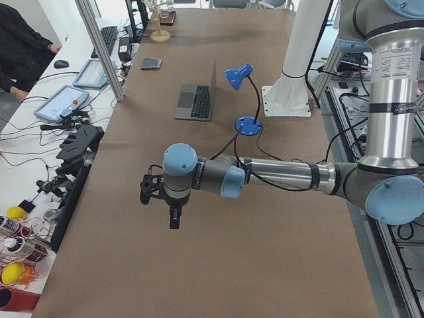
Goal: Close laptop
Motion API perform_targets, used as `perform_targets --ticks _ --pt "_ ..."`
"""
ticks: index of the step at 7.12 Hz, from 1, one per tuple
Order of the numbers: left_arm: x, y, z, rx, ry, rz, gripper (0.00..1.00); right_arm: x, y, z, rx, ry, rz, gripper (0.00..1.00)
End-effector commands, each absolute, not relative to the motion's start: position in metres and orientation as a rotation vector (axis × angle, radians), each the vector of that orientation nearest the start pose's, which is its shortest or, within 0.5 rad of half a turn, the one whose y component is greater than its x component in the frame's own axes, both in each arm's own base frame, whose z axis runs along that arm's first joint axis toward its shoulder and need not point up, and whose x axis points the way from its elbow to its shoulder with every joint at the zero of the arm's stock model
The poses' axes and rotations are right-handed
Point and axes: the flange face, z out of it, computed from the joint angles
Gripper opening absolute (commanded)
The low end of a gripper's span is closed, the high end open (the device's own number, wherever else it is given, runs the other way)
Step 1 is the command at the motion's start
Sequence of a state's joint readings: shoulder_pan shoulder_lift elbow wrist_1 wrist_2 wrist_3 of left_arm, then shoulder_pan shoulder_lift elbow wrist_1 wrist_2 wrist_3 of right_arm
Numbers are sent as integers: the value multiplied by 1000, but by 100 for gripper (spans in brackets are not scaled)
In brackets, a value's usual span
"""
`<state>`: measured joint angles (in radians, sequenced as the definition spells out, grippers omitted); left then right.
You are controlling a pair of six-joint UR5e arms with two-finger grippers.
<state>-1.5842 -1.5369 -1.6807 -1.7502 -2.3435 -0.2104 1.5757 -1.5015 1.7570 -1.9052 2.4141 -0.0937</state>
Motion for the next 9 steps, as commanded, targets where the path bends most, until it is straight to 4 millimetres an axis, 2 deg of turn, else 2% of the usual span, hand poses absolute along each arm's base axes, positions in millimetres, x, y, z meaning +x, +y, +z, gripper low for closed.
perform_targets --ticks 1,2,3,4,5,6,7,8,9 --pt "-67 -496 593 201 802 -109 98 41 -520 541 -36 -845 -52 100" --pt "-21 -511 578 165 880 -34 98 16 -534 521 -41 -863 -63 100" --pt "36 -536 544 150 904 27 98 -18 -552 493 -32 -878 -114 100" --pt "84 -570 500 160 937 78 98 -48 -568 466 -25 -882 -143 100" --pt "128 -582 454 149 983 61 97 -76 -581 437 -25 -888 -151 100" --pt "181 -585 415 133 1036 25 81 -107 -586 416 -33 -896 -139 97" --pt "222 -576 392 107 1095 -3 52 -140 -583 405 -31 -916 -101 74" --pt "246 -566 377 86 1128 -2 26 -173 -573 393 -31 -946 -64 60" --pt "264 -554 375 53 1136 13 0 -209 -560 384 -61 -970 -35 48"
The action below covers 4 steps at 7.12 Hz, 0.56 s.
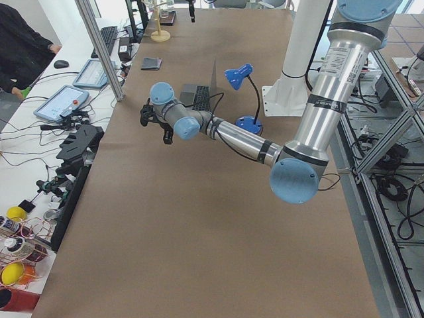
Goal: Close laptop
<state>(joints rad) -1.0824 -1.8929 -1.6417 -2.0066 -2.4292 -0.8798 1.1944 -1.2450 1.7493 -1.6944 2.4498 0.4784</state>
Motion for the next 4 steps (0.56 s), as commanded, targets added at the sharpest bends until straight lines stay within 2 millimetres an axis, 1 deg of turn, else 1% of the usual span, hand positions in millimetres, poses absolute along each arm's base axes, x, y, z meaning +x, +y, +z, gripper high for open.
perform_targets --ticks 1,2,3,4 --pt "278 -544 372 37 1143 40 0 -225 -546 382 -71 -988 -36 38" --pt "282 -536 364 -19 1174 33 0 -231 -522 382 -84 -1002 -67 22" --pt "287 -530 353 -47 1187 0 0 -238 -503 375 -87 -1015 -104 0" --pt "299 -515 345 -53 1192 20 0 -252 -478 372 -101 -1019 -146 0"
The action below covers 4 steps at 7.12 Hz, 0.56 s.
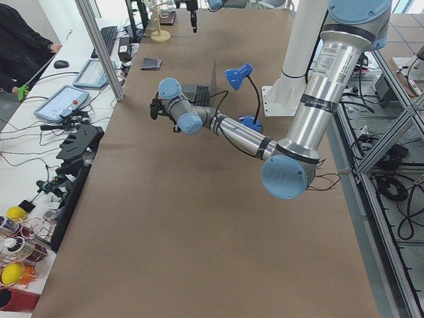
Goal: Close laptop
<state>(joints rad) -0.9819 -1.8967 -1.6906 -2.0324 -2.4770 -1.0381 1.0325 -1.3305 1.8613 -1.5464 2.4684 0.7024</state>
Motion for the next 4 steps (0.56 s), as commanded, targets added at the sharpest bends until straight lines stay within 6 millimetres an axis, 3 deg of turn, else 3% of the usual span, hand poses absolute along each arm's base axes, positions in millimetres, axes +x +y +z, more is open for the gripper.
perform_targets --ticks 1,2,4 --pt "318 -503 344 -75 1191 54 0 -271 -457 356 -118 -1033 -177 0" --pt "342 -487 340 -100 1194 102 0 -296 -430 336 -155 -1046 -190 0" --pt "371 -454 326 -122 1210 181 0 -315 -399 311 -162 -1071 -254 0"
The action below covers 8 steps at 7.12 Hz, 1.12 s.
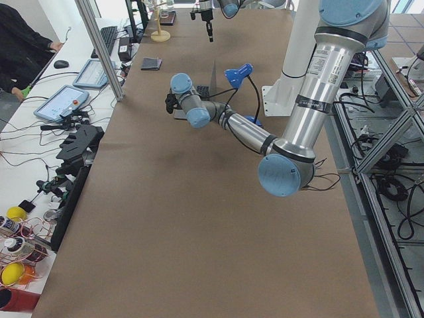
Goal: Close laptop
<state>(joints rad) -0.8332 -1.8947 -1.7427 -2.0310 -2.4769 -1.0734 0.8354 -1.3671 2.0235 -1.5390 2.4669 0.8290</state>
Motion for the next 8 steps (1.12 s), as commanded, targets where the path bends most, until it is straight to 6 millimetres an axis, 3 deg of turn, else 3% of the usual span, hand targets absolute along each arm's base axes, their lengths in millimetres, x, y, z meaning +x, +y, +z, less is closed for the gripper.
perform_targets --ticks 1,5,8 --pt "376 -444 325 -131 1212 198 0 -323 -394 307 -168 -1072 -263 0" --pt "404 -409 301 -209 1229 198 0 -349 -380 290 -173 -1086 -321 0" --pt "422 -402 267 -222 1260 207 0 -367 -377 269 -164 -1100 -339 0"
